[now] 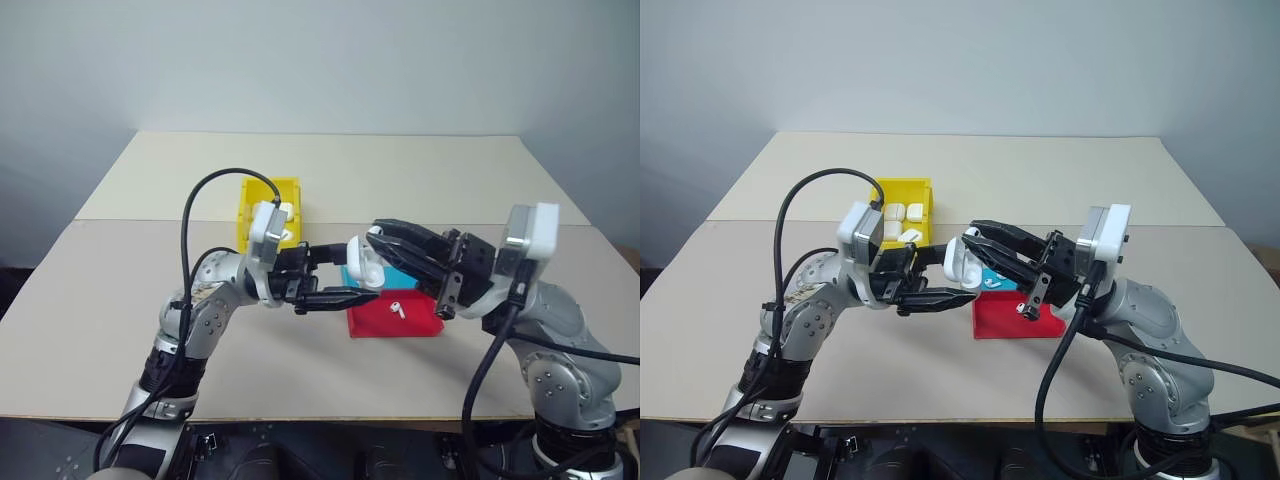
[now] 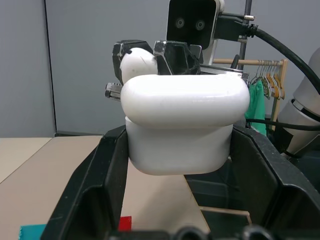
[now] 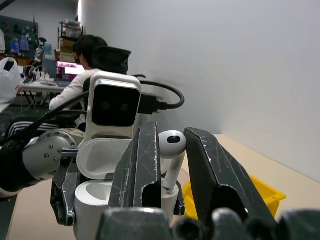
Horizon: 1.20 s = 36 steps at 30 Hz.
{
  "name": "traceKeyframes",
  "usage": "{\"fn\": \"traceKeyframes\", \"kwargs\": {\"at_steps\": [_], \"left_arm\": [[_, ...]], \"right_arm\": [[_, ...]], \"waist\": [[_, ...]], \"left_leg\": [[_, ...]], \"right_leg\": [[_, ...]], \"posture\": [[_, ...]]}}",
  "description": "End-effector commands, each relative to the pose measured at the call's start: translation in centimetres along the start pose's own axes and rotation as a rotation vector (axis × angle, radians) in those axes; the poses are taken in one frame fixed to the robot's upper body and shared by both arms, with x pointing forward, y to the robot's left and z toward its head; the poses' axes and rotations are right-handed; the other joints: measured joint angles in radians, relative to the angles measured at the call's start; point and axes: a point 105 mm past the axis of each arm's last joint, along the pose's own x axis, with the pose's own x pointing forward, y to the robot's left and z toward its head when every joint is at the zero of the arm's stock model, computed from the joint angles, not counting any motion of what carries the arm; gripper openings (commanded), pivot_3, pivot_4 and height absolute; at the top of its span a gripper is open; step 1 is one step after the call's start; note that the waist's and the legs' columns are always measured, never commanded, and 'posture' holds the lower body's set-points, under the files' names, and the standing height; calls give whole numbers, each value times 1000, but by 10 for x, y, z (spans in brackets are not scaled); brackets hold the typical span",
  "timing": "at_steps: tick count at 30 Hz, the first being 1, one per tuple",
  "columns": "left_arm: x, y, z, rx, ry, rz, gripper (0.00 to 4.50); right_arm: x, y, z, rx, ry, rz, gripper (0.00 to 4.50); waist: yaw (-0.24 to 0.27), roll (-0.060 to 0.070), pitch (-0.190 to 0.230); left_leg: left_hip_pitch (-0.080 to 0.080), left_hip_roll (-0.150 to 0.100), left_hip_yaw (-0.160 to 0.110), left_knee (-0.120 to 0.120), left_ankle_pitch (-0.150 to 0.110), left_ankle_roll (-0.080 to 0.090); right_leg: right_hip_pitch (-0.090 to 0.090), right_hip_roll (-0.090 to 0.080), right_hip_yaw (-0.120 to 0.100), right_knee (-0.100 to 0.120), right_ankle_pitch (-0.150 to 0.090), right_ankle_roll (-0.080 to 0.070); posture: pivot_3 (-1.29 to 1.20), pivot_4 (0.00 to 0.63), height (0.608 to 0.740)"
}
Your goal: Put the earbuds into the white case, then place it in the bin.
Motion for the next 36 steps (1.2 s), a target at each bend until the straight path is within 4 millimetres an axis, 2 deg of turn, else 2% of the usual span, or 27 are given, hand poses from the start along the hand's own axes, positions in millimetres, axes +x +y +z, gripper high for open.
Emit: {"fn": "traceKeyframes", "kwargs": {"at_steps": [1,8,14,18,19,25,28,36], "left_arm": [[6,-3,15,71,-16,-34,2776],[6,-3,16,76,-19,-36,2776],[5,-1,16,87,-19,-25,2776],[4,2,18,102,-18,-5,2776],[3,2,18,104,-17,2,2776],[-6,6,16,120,10,73,2776],[-21,8,17,131,37,128,2776],[-39,1,16,148,170,91,2776]], "right_arm": [[0,1,0,-11,9,16,597],[2,-1,-4,-11,30,18,597],[-3,0,-7,5,74,42,2530],[-7,-3,-5,-7,81,48,3983],[-7,-4,-3,-8,80,48,4178],[-12,-26,11,-25,50,0,4178],[-17,-41,18,-41,55,-13,4178],[-11,-50,9,-45,112,59,4178]], "waist": [[0,0,0],[0,0,0],[1,0,0],[1,0,0],[1,0,0],[-1,0,0],[-2,0,0],[0,0,0]], "left_leg": [[0,0,0,0,0,0],[0,0,0,0,0,0],[0,0,0,0,0,0],[0,0,0,0,0,0],[0,0,0,0,0,0],[0,0,0,0,0,0],[0,0,0,0,0,0],[0,0,1,0,0,0]], "right_leg": [[0,0,0,0,0,0],[0,0,0,0,0,0],[0,0,0,0,0,0],[0,0,0,0,0,0],[0,0,0,0,0,0],[0,0,0,0,0,0],[0,0,0,0,0,0],[0,0,0,0,0,0]], "posture": [[0,150,740],[0,150,740],[0,150,740],[0,150,740],[0,150,740],[0,150,740],[0,150,740],[0,150,740]]}}
